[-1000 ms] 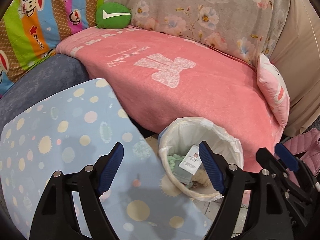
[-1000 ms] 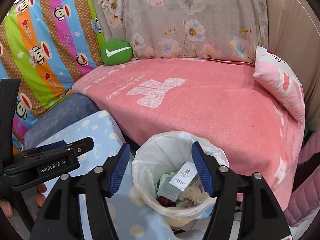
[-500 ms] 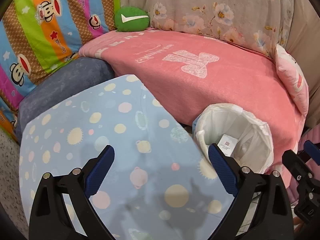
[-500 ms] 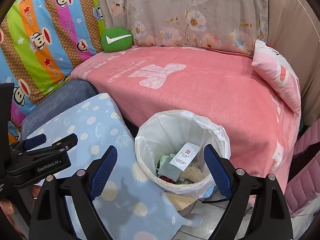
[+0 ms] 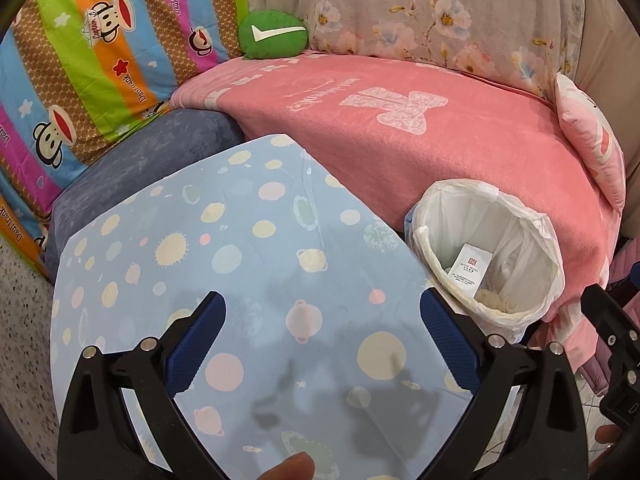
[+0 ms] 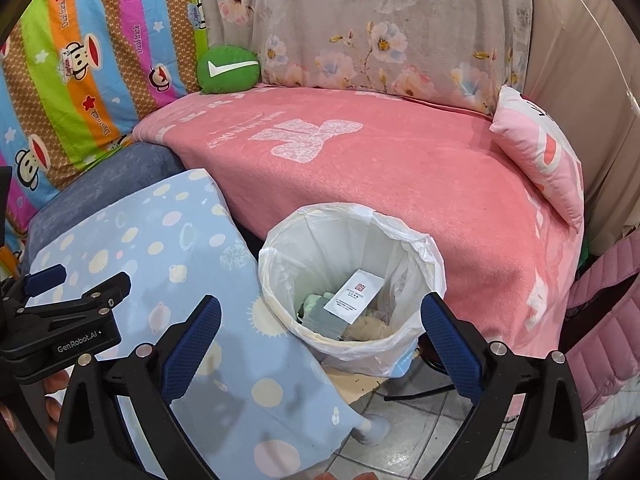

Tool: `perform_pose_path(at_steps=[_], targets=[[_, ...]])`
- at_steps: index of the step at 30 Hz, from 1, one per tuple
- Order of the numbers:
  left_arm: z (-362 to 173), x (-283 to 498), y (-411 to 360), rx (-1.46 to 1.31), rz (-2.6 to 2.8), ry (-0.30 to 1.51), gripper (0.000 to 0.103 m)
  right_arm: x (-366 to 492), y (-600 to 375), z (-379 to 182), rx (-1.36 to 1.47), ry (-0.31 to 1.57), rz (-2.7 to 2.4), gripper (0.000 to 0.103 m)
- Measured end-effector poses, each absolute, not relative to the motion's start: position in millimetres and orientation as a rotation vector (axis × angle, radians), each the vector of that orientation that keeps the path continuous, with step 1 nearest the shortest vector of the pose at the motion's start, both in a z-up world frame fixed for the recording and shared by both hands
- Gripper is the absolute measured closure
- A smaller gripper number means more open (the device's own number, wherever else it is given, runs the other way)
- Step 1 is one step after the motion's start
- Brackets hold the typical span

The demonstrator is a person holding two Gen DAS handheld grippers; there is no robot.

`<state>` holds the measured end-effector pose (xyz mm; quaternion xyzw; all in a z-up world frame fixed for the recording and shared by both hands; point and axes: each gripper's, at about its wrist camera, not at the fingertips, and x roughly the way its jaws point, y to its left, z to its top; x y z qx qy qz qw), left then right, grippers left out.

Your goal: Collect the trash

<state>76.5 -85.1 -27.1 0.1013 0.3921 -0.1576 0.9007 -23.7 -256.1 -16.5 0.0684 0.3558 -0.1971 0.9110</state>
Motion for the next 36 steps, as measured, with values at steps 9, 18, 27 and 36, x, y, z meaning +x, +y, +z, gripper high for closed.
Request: perform_pose_path(at_steps=[9,18,27,36], targets=[[-25,65,-84,0.209,-0.321,0.842,0.008,-34,-249,-10,0.069,0.784,-0.437,0.007],[-17,51,-89,0.231,-0.335,0.864,0.008,-41,-244,-5,0.016,0.839,-0.441,0.007],[-15,48,-94,0.236,-0.334,0.856,0.008,-44,-251,-3,0.019,0.842,-0.452,0.007],[-16,45,-99,0.252,-0.337,0.854,0.008,-44,-258,-7,0.039,0.844,-0.466,0.007]])
